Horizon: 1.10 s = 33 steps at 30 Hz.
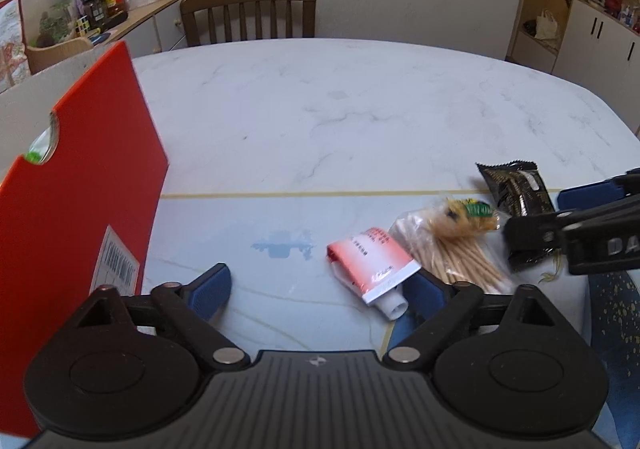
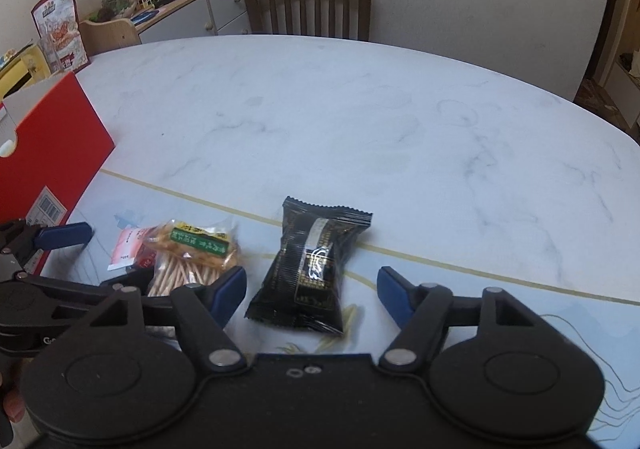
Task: Organize objects
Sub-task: 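Grasp the black snack packet with the right gripper while the left gripper grasps the red-white tube packet, then carry the black packet and red-white packet with both grippers over the box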
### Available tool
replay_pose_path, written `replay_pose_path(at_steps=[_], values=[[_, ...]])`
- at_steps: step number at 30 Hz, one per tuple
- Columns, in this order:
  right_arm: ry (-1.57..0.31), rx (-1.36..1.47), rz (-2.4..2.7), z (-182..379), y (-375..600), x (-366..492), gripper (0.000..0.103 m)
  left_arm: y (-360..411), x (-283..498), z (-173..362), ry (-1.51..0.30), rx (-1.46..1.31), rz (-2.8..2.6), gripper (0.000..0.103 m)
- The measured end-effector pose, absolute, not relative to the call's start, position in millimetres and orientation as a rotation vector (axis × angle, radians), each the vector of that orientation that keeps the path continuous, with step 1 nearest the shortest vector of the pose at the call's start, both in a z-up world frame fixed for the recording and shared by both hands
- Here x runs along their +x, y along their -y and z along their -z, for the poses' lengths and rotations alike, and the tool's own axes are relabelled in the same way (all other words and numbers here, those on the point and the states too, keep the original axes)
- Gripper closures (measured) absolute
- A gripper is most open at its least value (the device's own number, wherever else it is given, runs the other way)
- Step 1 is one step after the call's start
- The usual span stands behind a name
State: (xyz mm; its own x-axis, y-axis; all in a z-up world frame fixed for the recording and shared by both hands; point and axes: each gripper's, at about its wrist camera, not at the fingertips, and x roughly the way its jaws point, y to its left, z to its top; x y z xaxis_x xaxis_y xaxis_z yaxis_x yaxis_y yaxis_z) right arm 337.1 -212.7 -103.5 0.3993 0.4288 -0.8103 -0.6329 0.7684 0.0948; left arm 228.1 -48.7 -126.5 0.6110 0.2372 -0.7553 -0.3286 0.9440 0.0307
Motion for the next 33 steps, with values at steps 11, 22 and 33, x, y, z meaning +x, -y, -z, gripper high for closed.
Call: replay_pose_path(at_steps=[11,22,33], values=[[-0.947,-0.259,-0.683,109,204,338,0.059,62,240,121,-0.846,-0.081,-0.238,0.062],[-0.930,-0.255,-0.651,99,218,329,0.071,60,235,116,-0.879,-0.093,-0.231,0.064],[-0.892,-0.257,-0.677,64,245,289,0.071,60,205,89,-0.889,-0.169,-0.196,0.064]])
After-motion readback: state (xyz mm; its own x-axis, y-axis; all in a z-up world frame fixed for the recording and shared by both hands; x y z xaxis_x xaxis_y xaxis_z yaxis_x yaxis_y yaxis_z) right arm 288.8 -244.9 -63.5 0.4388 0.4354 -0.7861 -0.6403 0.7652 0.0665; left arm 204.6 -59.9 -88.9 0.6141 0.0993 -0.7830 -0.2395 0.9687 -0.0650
